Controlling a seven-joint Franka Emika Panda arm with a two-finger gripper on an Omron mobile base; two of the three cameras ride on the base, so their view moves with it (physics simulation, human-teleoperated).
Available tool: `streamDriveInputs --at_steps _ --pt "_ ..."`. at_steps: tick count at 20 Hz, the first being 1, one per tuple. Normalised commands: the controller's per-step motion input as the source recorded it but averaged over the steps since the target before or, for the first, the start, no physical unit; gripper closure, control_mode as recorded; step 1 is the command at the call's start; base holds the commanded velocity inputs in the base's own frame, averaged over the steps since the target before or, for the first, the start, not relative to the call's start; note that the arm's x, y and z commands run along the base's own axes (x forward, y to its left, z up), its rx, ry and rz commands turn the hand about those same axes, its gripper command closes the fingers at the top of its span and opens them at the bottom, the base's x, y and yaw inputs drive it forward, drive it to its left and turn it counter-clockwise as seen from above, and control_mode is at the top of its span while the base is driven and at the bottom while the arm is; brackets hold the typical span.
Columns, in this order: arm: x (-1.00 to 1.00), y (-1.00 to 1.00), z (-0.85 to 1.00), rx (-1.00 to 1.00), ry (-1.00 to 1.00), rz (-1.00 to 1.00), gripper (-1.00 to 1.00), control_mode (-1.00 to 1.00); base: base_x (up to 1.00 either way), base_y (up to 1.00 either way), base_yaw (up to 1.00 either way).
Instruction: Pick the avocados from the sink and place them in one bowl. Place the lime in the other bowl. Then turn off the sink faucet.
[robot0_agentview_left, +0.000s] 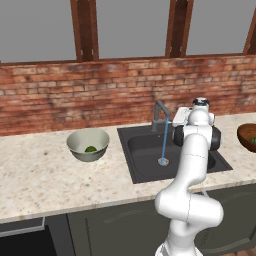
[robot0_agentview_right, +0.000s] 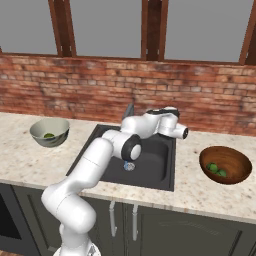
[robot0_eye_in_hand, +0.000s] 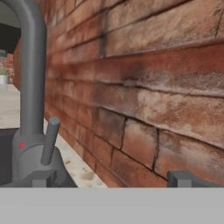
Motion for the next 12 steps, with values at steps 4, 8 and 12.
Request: streamDriveInputs --at_steps 4,8,12 --pt "0.21 0.0 -0.11 0.0 0.0 0.0 -1.0 -1.0 0.0 0.0 0.0" --pt "0.21 0.0 -0.04 0.0 0.0 0.0 -1.0 -1.0 0.0 0.0 0.0" --pt "0.11 0.03 0.0 0.0 0.0 0.0 -1.0 -1.0 0.0 0.0 0.0"
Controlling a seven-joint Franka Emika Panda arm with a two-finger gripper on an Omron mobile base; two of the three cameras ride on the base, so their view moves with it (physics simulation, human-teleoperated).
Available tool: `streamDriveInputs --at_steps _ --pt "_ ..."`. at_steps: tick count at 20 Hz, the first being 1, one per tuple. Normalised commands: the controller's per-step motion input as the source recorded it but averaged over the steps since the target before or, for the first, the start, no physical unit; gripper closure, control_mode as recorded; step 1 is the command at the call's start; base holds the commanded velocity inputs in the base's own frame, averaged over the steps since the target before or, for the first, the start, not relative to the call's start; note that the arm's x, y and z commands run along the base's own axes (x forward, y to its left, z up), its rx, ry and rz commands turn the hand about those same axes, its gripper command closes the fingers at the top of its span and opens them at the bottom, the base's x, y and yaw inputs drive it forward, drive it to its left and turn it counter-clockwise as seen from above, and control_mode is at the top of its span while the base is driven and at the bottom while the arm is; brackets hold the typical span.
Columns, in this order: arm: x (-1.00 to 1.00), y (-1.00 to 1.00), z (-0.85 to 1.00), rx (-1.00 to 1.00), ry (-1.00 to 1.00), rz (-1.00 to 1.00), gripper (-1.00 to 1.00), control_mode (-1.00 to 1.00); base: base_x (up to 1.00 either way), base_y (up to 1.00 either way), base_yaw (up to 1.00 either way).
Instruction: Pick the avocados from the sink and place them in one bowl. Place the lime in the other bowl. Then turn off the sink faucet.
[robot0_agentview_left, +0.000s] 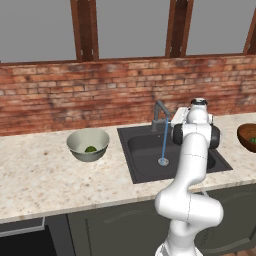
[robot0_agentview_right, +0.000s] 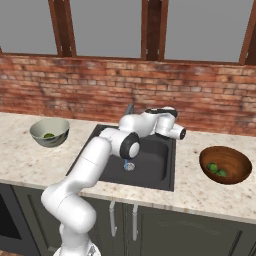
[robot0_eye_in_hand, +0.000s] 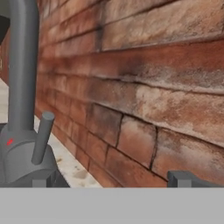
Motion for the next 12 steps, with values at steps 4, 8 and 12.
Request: streamDriveInputs --at_steps 4,8,12 --pt "0.07 0.01 0.0 0.0 0.0 0.0 -1.0 -1.0 0.0 0.0 0.0" --pt "0.1 0.0 0.0 0.01 0.0 0.0 -1.0 -1.0 0.0 0.0 0.0" --pt "0.09 0.0 0.15 0.01 0.0 0.0 -1.0 -1.0 0.0 0.0 0.0"
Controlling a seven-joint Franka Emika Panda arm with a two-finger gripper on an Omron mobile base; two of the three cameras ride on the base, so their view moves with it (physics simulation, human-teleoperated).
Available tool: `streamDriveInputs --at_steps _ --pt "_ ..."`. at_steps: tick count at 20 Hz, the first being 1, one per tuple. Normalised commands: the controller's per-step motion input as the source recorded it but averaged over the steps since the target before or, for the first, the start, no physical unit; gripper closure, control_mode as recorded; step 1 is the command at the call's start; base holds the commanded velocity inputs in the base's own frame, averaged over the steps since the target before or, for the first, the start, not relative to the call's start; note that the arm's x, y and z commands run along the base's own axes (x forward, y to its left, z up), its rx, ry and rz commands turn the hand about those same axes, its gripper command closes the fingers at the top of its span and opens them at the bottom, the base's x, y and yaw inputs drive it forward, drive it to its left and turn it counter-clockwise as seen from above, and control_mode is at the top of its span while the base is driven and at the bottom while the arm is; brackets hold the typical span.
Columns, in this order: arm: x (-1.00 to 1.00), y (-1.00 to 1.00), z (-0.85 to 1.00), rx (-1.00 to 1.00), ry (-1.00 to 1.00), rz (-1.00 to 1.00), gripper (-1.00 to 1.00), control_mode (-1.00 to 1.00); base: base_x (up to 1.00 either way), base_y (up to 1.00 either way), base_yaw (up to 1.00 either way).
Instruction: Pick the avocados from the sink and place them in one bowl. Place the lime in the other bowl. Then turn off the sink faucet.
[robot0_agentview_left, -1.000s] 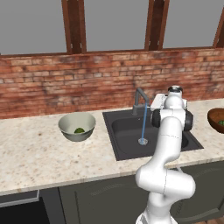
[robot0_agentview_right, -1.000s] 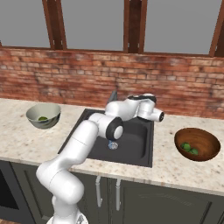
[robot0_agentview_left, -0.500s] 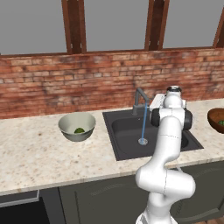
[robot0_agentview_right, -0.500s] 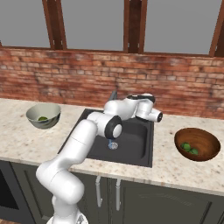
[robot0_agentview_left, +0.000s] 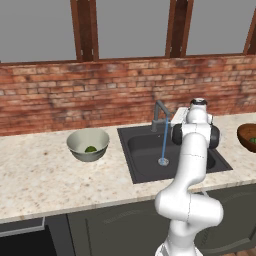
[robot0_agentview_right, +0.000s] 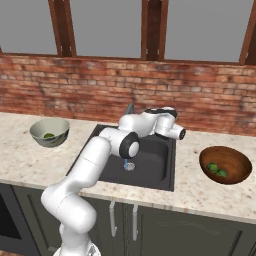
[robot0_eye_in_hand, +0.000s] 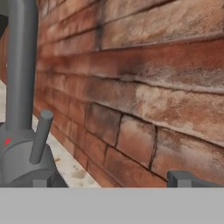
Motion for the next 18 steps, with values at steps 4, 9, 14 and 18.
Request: streamDriveInputs --at_steps 4,9,14,18 --pt "0.03 0.0 0.3 0.01 0.0 -0.01 -1.0 -1.0 0.0 0.0 0.0" --pt "0.0 0.0 0.49 0.03 0.01 -0.03 -1.0 -1.0 0.0 0.0 0.0" --pt "0.07 0.03 0.1 0.0 0.0 -0.02 -1.0 -1.0 0.0 0.0 0.0" --pt "0.13 0.15 -0.07 0.0 -0.01 0.0 -1.0 -1.0 0.0 0.0 0.0"
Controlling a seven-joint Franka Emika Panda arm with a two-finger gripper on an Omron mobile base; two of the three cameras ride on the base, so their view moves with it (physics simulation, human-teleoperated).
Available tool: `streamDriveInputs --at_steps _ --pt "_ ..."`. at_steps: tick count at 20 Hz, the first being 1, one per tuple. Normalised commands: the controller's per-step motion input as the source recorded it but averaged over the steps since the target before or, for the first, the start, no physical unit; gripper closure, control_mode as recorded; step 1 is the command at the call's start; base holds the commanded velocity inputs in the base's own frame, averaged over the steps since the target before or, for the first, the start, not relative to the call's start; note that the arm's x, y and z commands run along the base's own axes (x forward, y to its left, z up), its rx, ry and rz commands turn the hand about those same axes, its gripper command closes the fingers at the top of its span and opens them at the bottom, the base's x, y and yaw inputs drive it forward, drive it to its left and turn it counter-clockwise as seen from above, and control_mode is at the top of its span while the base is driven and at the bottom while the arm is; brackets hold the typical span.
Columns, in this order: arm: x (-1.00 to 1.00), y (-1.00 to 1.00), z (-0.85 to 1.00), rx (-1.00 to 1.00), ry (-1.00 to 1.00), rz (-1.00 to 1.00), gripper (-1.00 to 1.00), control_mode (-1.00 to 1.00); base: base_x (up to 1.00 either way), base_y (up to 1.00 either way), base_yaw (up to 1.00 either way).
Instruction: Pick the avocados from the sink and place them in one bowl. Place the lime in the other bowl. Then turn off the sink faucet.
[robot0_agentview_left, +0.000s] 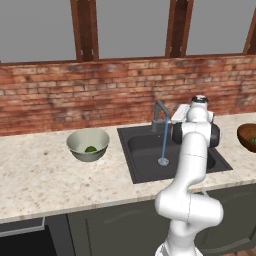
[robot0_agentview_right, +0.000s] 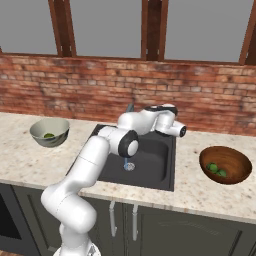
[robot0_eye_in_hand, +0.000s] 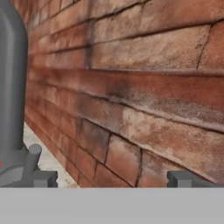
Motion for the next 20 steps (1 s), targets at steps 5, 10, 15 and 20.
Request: streamDriveInputs --at_steps 5,10,15,20 --pt "0.07 0.27 -0.02 0.0 -0.01 -0.04 -1.0 -1.0 0.0 0.0 0.0" --pt "0.01 0.14 0.09 0.0 0.0 -0.04 -1.0 -1.0 0.0 0.0 0.0" --pt "0.0 0.19 0.44 0.0 0.01 -0.05 -1.0 -1.0 0.0 0.0 0.0" --pt "0.0 0.16 0.6 0.0 0.03 -0.01 -1.0 -1.0 0.0 0.0 0.0"
